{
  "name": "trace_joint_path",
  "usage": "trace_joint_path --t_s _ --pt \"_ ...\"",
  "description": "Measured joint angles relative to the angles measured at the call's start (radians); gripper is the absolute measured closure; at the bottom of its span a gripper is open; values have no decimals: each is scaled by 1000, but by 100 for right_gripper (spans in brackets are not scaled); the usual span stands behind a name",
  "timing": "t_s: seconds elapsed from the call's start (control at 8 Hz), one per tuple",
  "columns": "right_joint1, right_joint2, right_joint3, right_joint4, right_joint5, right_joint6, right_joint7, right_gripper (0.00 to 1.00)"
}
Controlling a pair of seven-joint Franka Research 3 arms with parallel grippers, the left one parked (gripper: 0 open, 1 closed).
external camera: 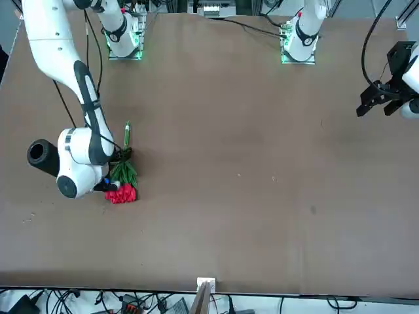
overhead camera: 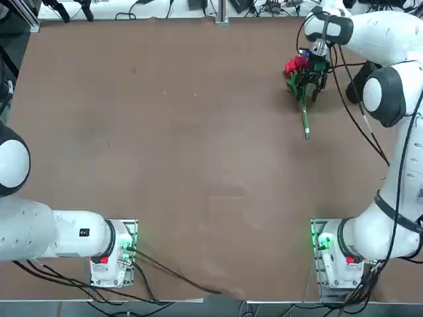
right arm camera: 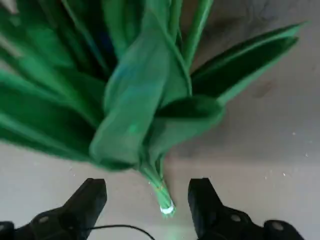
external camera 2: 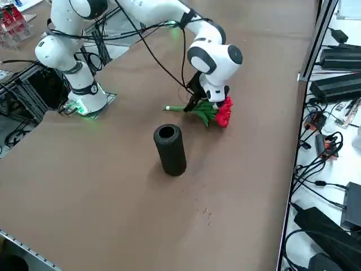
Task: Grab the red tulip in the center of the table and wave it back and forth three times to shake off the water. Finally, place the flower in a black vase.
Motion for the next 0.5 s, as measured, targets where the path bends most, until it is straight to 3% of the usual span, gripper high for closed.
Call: trace_joint_path --t_s 0.25,0.5 --pt "-1 25 0 1 0 23 0 2" --pt "-2 27 -1 2 0 46 1 16"
